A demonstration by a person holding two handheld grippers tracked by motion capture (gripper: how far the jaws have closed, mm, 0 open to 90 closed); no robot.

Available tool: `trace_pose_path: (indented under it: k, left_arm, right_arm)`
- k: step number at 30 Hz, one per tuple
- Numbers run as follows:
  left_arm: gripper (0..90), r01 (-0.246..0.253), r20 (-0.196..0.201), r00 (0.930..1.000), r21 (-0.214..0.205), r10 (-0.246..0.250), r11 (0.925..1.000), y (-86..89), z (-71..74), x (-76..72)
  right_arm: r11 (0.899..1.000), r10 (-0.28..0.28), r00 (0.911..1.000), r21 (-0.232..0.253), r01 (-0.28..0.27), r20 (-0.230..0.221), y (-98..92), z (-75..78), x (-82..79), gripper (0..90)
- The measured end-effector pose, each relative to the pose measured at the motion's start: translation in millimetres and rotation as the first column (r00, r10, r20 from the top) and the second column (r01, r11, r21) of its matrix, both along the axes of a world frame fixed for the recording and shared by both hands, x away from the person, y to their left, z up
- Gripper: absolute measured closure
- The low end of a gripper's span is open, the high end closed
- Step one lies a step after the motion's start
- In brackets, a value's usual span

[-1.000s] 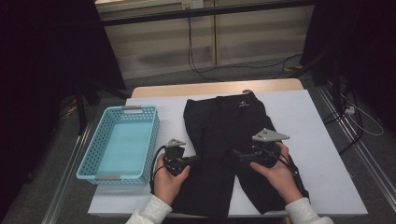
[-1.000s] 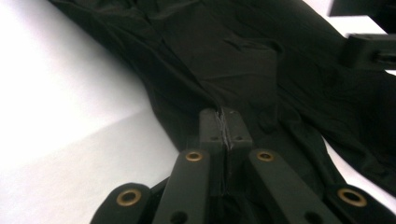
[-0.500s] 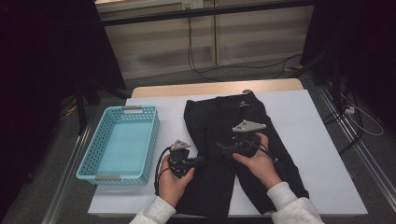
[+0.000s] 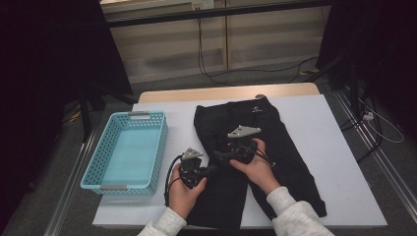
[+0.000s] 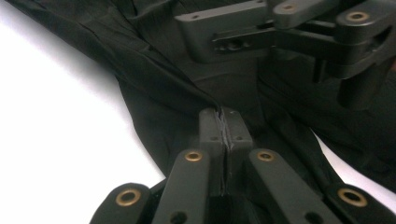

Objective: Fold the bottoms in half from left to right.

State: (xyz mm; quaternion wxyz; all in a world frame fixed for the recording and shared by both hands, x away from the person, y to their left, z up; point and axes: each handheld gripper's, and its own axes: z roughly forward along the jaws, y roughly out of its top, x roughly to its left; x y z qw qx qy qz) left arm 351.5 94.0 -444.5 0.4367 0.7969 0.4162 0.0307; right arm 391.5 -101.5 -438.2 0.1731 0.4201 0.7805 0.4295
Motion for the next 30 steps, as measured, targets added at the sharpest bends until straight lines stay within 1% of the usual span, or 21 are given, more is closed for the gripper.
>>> trace_pose_path:
  k: [6, 7, 10, 12, 14, 17, 18, 19, 20, 21, 22, 23, 24, 25, 26, 30]
  left_arm:
    - [88.9, 0.002, 0.007, 1.0, -0.006, -0.002, 1.0, -0.6, -0.2, -0.2]
    - [88.9, 0.002, 0.007, 1.0, -0.005, -0.002, 1.0, -0.9, -0.2, -0.4]
    - [89.0, 0.001, 0.012, 0.9999, -0.004, -0.001, 1.0, -2.0, 0.5, -0.9]
    - [89.0, 0.006, 0.018, 0.9998, -0.007, -0.006, 1.0, -2.4, 1.9, -1.5]
    - [89.0, 0.008, 0.021, 0.9997, -0.01, -0.008, 0.9999, -2.7, 3.2, -2.0]
    - [89.0, 0.013, 0.026, 0.9996, -0.016, -0.013, 0.9998, -2.6, 4.2, -2.4]
    - [89.1, 0.012, 0.028, 0.9996, -0.016, -0.011, 0.9998, -2.8, 4.4, -2.6]
    - [89.1, 0.012, 0.026, 0.9996, -0.02, -0.012, 0.9997, -3.0, 4.2, -2.6]
    - [89.0, 0.015, 0.024, 0.9996, -0.019, -0.015, 0.9997, -2.8, 4.4, -2.5]
    - [89.0, 0.015, 0.028, 0.9995, -0.021, -0.014, 0.9997, -3.0, 4.1, -2.5]
    - [89.1, 0.016, 0.027, 0.9995, -0.023, -0.015, 0.9996, -3.3, 3.8, -2.4]
    - [89.1, 0.016, 0.027, 0.9995, -0.026, -0.016, 0.9995, -3.7, 3.8, -2.5]
    - [89.1, 0.02, 0.029, 0.9994, -0.026, -0.019, 0.9995, -4.0, 3.9, -2.6]
    - [89.2, 0.023, 0.027, 0.9994, -0.027, -0.022, 0.9994, -4.6, 3.9, -2.6]
    - [89.1, 0.026, 0.027, 0.9993, -0.027, -0.025, 0.9993, -5.1, 4.1, -2.6]
    - [89.2, 0.03, 0.034, 0.999, -0.033, -0.029, 0.999, -7.2, 4.0, -2.7]
  right_arm:
    - [1.0, 0.019, 0.9998, -0.002, -0.019, -0.004, 5.8, -1.3, 3.6, 27.3]
    - [1.0, 0.022, 0.9997, 0.006, -0.022, -0.009, 7.0, -1.8, 4.2, 28.7]
    - [0.999, 0.031, 0.9993, 0.011, -0.03, -0.021, 10.5, -2.6, 5.1, 29.6]
    - [1.0, 0.029, 0.9994, 0.0, -0.029, -0.02, 13.3, -3.4, 6.0, 29.5]
    - [0.999, 0.034, 0.9989, 0.007, -0.034, -0.031, 16.3, -5.6, 7.8, 30.9]
    - [0.998, 0.057, 0.9972, -0.029, -0.059, -0.049, 22.2, -10.6, 10.6, 39.5]
    - [0.997, 0.059, 0.9971, -0.04, -0.061, -0.049, 22.9, -11.8, 11.1, 47.4]
    - [0.997, 0.067, 0.9963, -0.043, -0.07, -0.054, 23.4, -13.5, 12.1, 58.2]
    - [0.996, 0.08, 0.9943, -0.033, -0.083, -0.07, 23.4, -15.3, 13.3, 61.4]
    - [0.996, 0.077, 0.9943, -0.037, -0.08, -0.074, 23.5, -16.3, 13.8, 69.1]
    - [0.995, 0.081, 0.9946, -0.046, -0.084, -0.064, 22.9, -16.3, 13.9, 78.2]
    - [0.995, 0.09, 0.9937, -0.033, -0.093, -0.066, 22.1, -16.0, 14.4, 81.4]
    - [0.995, 0.088, 0.9942, -0.033, -0.09, -0.062, 21.3, -15.0, 14.2, 87.6]
    - [0.995, 0.086, 0.9949, -0.037, -0.088, -0.052, 20.0, -13.2, 13.6, 88.8]
    - [0.995, 0.088, 0.995, -0.032, -0.089, -0.047, 18.6, -11.4, 13.5, 89.0]
    - [0.998, 0.052, 0.9982, -0.031, -0.053, -0.029, 5.2, -2.3, 10.4, 89.4]
